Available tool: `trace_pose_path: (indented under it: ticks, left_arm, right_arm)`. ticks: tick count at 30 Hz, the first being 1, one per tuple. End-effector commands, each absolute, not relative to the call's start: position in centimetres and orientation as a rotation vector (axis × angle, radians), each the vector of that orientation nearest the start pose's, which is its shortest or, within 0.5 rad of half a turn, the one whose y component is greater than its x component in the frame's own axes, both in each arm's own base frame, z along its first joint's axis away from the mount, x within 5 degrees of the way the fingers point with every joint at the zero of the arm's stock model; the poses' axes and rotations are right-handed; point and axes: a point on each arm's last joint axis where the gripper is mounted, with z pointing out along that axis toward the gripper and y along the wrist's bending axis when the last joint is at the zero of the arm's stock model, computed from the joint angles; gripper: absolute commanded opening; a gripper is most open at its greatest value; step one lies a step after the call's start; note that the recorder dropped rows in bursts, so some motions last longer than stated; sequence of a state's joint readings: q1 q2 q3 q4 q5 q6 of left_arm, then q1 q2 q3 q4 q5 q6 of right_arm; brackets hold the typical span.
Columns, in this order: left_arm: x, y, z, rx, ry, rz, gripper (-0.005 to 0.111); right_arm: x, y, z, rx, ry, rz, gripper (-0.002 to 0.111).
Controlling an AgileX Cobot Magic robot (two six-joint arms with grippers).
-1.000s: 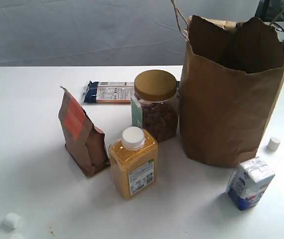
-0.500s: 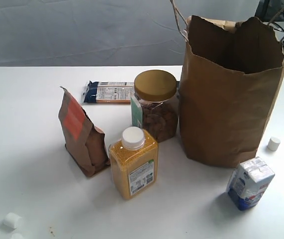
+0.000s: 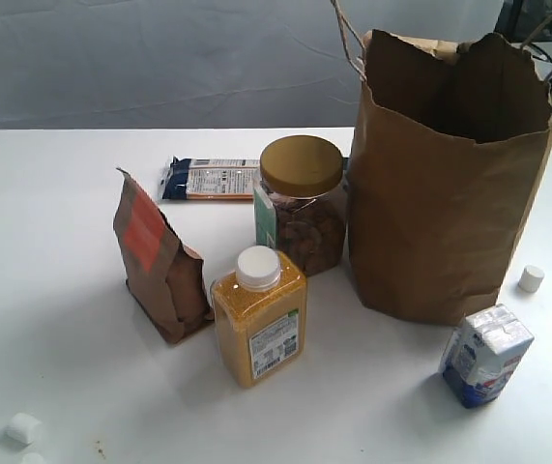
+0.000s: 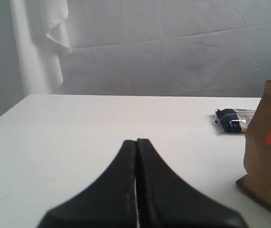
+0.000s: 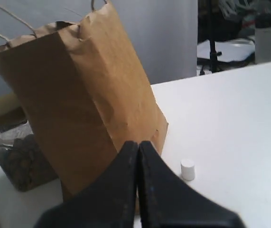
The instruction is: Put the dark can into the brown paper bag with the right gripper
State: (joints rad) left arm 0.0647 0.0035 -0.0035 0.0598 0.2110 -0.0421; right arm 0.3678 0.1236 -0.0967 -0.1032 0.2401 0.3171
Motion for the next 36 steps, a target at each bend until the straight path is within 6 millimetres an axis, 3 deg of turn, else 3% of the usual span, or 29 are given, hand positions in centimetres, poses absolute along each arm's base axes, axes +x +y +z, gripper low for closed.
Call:
trace_pose_path:
  ticks: [1,13,36]
  left_arm:
    - [5.57,0.45,19.45,-0.046,1.689,0.067,0.0]
    - [5.57,0.45,19.45,-0.046,1.689,0.067,0.0]
    - [5.57,0.45,19.45,-0.046,1.689,0.067,0.0]
  right_arm:
    - [5.45,1.99,19.83,-0.229,1.65,0.327,0.0]
    - [5.26,2.01,20.05,-0.333,1.595,0.242,0.0]
    - [5.28,1.97,20.03,-0.293,1.606,0.273,0.0]
